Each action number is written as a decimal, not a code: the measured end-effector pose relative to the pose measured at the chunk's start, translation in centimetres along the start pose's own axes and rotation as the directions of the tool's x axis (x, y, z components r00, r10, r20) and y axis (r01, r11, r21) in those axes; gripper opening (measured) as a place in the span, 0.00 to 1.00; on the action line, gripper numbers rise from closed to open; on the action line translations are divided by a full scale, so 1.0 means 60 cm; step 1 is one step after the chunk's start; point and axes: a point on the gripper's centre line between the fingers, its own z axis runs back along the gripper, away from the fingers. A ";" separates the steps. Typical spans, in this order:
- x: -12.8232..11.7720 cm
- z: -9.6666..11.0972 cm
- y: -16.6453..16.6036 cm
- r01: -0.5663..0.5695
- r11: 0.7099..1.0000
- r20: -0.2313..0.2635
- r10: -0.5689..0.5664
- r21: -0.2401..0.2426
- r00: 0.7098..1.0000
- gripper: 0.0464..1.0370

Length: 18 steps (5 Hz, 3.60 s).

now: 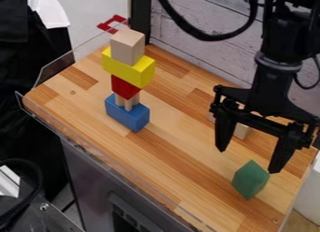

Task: Put the green cube on top of the cube

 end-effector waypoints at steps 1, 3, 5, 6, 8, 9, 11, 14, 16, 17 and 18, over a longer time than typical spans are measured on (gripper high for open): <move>-0.003 -0.015 0.005 -0.006 1.000 -0.031 0.006 0.016 1.000 0.96; 0.001 -0.030 0.007 -0.028 1.000 -0.013 0.028 0.007 1.000 0.96; -0.004 -0.067 0.001 0.014 0.999 -0.101 -0.018 -0.033 0.995 0.96; -0.003 -0.076 0.002 0.021 0.999 -0.113 -0.025 -0.029 0.993 0.96; 0.010 -0.089 0.011 0.005 1.000 -0.127 -0.009 -0.026 0.992 0.96; 0.020 -0.098 0.007 0.011 1.000 -0.134 -0.014 -0.023 0.991 0.96; 0.032 -0.100 0.003 -0.006 1.000 -0.115 0.003 -0.025 0.993 0.92; 0.024 -0.073 0.009 -0.035 0.999 -0.053 0.033 -0.033 0.998 0.52; -0.011 0.096 0.070 -0.048 0.998 0.133 0.044 0.031 0.990 0.52; -0.016 0.174 0.107 -0.073 0.997 0.251 0.078 -0.028 0.965 0.52; -0.021 0.208 0.138 -0.097 0.994 0.296 0.105 -0.041 0.950 0.52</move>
